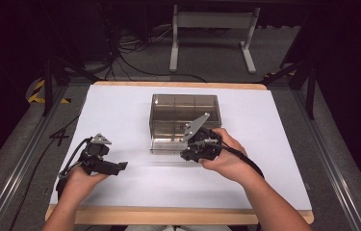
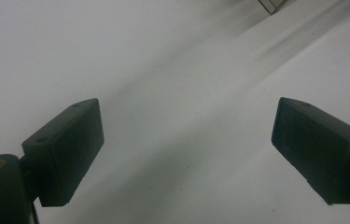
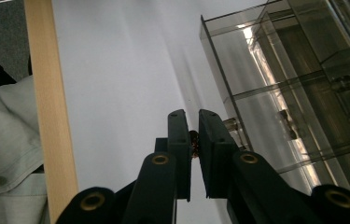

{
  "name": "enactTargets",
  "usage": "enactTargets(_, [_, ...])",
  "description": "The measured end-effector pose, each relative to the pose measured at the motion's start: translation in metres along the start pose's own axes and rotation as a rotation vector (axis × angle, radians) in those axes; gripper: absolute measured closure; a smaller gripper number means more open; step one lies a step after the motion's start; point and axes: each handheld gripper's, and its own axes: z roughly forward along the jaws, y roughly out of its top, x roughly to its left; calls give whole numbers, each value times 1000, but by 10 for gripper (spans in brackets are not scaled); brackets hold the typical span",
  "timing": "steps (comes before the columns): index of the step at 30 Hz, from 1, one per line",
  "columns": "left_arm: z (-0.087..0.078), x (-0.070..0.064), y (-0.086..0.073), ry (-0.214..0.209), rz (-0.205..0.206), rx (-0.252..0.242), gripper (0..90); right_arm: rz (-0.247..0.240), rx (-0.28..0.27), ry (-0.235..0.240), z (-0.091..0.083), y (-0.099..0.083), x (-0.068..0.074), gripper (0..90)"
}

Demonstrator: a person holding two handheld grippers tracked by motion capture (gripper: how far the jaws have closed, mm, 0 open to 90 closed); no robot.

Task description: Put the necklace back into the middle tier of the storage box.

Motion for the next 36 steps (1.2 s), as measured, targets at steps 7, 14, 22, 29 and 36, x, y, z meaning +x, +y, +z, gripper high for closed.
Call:
enactTargets(7, [0, 0, 0, -1, 1, 0, 98, 33, -4, -13, -2, 3, -11, 840])
enactTargets(14, [-1, 0, 0, -1, 2, 0, 98, 50, -16, -22, -1, 4, -20, 839])
enactTargets(22, [-1, 1, 0, 0, 1, 0, 98, 69, -23, -44, 2, 7, -30, 839])
enactTargets(29, [-1, 1, 0, 2, 3, 0, 98, 87, -26, -58, 5, 8, -37, 839])
enactTargets(36, [-1, 1, 0, 2, 4, 0, 98, 105, -23, -73, 9, 8, -42, 839])
